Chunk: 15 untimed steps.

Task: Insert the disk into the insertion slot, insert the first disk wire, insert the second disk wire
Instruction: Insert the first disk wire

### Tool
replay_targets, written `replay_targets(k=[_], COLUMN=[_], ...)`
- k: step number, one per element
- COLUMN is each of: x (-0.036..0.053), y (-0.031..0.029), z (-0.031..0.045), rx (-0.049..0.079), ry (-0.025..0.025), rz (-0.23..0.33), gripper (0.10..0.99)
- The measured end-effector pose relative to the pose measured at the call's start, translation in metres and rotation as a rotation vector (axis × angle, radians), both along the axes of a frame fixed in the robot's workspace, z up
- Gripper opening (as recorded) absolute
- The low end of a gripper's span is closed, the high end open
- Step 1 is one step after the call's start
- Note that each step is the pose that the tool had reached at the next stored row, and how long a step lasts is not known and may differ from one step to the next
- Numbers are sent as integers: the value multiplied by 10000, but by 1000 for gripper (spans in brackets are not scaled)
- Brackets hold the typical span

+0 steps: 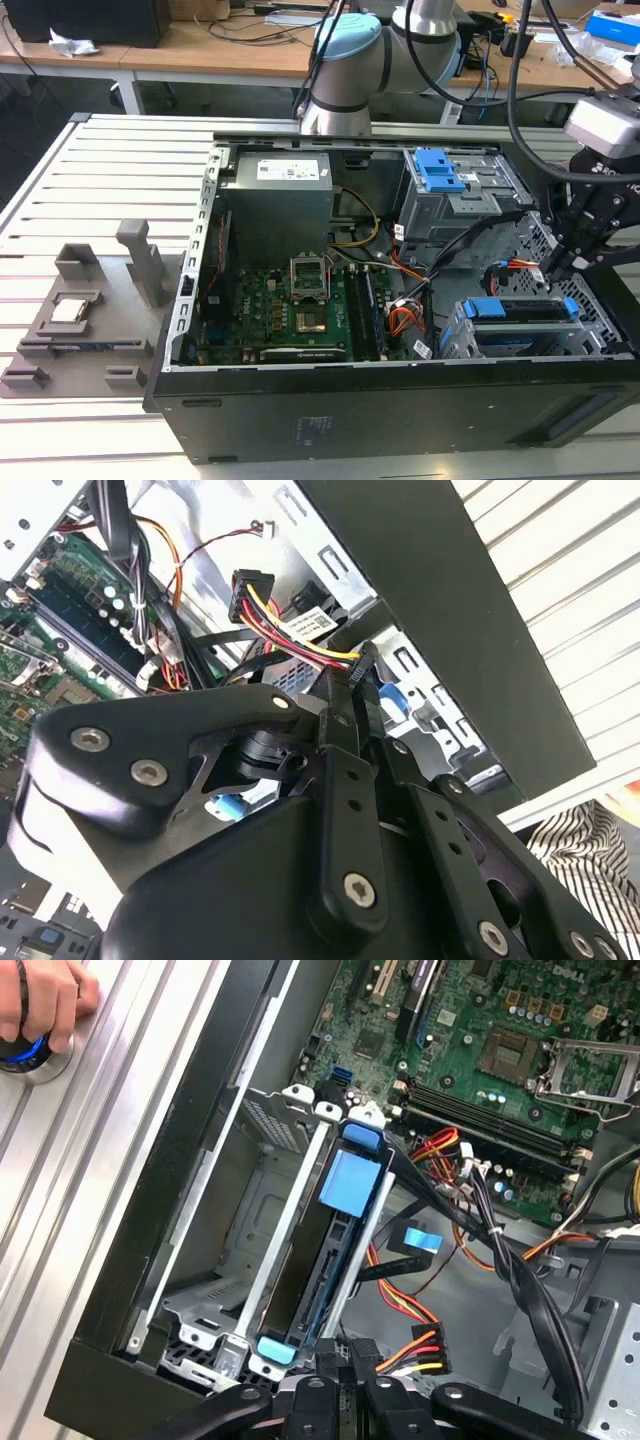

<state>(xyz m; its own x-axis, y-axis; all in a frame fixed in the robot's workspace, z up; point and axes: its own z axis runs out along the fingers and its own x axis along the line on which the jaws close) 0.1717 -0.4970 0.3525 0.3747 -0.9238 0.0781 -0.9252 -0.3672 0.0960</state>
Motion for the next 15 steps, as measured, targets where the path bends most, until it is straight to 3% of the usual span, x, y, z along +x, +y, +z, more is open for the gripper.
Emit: replay_targets(k=[3,5,7,10,13,15], x=[-53,-67,-79,-192,-230,-231], y=[-23,-82,-105,-174,-245,-253], z=[0,0,-1,-4,-10,-10], rx=[0,-2,0,-1,0,13], ry=[-2,-2,-2,-4,-3,-4], rz=[-2,-1,-1,-1,-2,0], gripper=[165,165,165,165,165,165])
